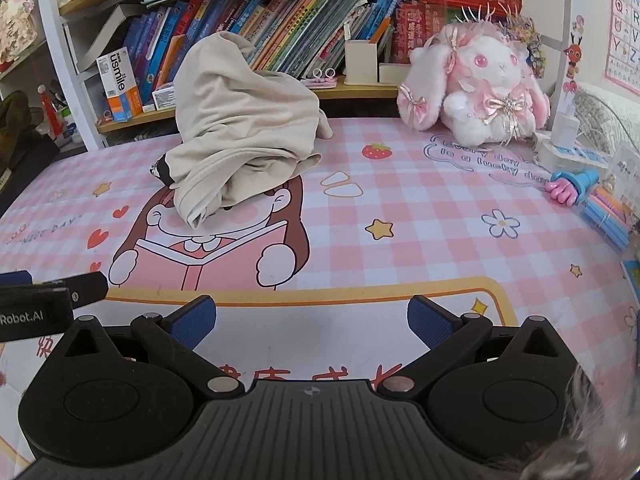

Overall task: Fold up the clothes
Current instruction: 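Move both grippers toward the crumpled cream T-shirt heap, then grasp the cream T-shirt with the left gripper while the right gripper grasps it too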

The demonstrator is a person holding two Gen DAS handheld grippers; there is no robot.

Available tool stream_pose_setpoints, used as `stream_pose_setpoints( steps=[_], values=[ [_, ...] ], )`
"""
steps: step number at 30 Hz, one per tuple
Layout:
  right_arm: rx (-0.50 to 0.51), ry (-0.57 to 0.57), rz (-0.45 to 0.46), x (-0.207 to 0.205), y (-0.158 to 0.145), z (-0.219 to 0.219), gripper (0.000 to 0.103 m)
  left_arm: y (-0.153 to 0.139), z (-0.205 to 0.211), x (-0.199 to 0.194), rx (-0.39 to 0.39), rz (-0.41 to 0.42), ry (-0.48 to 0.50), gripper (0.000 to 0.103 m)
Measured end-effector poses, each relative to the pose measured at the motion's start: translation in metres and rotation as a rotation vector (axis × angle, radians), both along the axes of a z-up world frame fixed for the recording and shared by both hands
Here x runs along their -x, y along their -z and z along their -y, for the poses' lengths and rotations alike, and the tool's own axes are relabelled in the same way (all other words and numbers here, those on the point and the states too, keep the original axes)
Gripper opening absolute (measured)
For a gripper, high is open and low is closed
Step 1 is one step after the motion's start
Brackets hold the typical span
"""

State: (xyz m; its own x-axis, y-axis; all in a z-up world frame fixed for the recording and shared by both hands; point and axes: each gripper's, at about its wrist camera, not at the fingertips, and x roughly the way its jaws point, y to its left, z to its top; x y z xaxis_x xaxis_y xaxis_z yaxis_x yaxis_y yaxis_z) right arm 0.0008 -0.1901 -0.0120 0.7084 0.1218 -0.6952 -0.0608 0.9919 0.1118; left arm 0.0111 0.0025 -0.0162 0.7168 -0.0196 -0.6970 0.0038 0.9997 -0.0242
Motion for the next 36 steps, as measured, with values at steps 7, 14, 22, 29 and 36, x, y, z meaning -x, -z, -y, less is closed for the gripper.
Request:
stream_pose_setpoints(
  steps=[7,14,22,29,36],
  values=[
    [-0.014,0.028,-0.015,-0.002,0.006,0.002,0.103,0.003,0.005,0.001,-0.055,0.025,0.035,0.103],
    [0.006,0.027,0.041,0.001,0.012,0.002,0.103,0.003,0.007,0.001,-0.093,0.083,0.052,0.103],
    [-0.002,-0.055,0.037,-0.002,0.02,-0.005,0.103,0.007,0.004,-0.018,-0.01,0.052,0.124,0.103],
    [0.031,-0.066,-0.006,-0.012,0.02,-0.001,0.103,0.019,0.007,-0.046,-0.037,0.062,0.143,0.103],
    [0.217,-0.091,-0.053,-0.025,0.022,-0.01,0.103,0.031,0.033,-0.09,-0.125,0.09,0.23,0.103]
  ],
)
